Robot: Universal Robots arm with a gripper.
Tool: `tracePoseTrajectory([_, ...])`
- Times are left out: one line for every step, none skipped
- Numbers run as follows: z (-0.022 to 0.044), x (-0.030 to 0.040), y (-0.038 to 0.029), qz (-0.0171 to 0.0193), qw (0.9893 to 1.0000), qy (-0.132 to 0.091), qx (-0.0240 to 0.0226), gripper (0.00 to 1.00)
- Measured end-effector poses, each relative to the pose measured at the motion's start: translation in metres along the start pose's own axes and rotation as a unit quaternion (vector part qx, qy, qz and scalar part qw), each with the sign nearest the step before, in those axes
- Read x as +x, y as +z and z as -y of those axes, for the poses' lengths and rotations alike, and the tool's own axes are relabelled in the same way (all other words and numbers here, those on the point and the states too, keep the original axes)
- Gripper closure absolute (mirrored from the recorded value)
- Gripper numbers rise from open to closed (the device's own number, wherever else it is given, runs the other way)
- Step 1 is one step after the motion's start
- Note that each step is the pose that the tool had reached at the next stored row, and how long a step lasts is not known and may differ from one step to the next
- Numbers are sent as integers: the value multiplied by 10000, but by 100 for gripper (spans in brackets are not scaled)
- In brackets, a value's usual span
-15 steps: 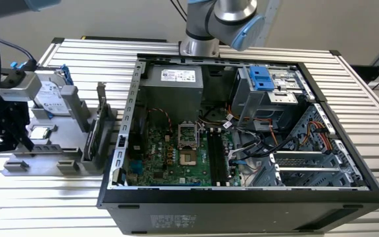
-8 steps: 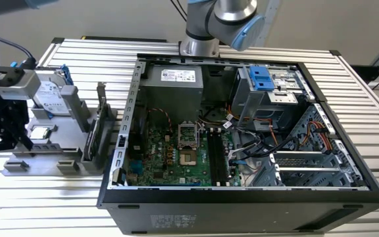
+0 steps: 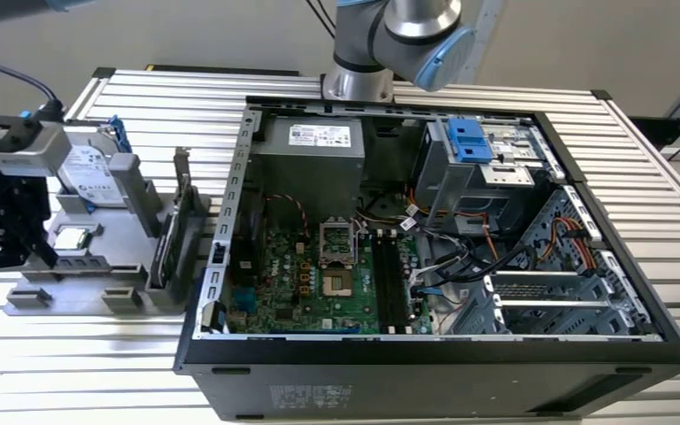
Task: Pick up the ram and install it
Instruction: 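Pick up the ram and move it above insertion slot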
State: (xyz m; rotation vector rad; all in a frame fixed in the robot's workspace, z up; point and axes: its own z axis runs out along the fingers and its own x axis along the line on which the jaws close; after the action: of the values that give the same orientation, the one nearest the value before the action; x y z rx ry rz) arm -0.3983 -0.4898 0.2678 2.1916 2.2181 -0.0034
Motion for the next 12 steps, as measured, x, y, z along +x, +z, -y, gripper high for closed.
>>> tracePoseTrajectory([0,0,-4,0,10000,0,0,100])
tracePoseTrajectory([0,0,-8,0,10000,0,0,100])
tracePoseTrajectory([0,0,-11,-1,10000,0,-1,100])
tracePoseTrajectory([0,0,-16,0,10000,0,0,100])
tracePoseTrajectory([0,0,-20,0,10000,0,0,100])
tracePoseTrajectory([0,0,-23,0,10000,0,0,100])
tracePoseTrajectory([0,0,-25,0,10000,0,0,100])
tracePoseTrajectory([0,0,-29,0,10000,0,0,100])
tracePoseTrajectory([0,-1,-32,0,10000,0,0,100])
tracePoseTrajectory([0,0,-34,0,10000,0,0,100])
tracePoseTrajectory([0,-1,-37,0,10000,0,0,100])
tracePoseTrajectory([-1,-1,-39,0,10000,0,0,100])
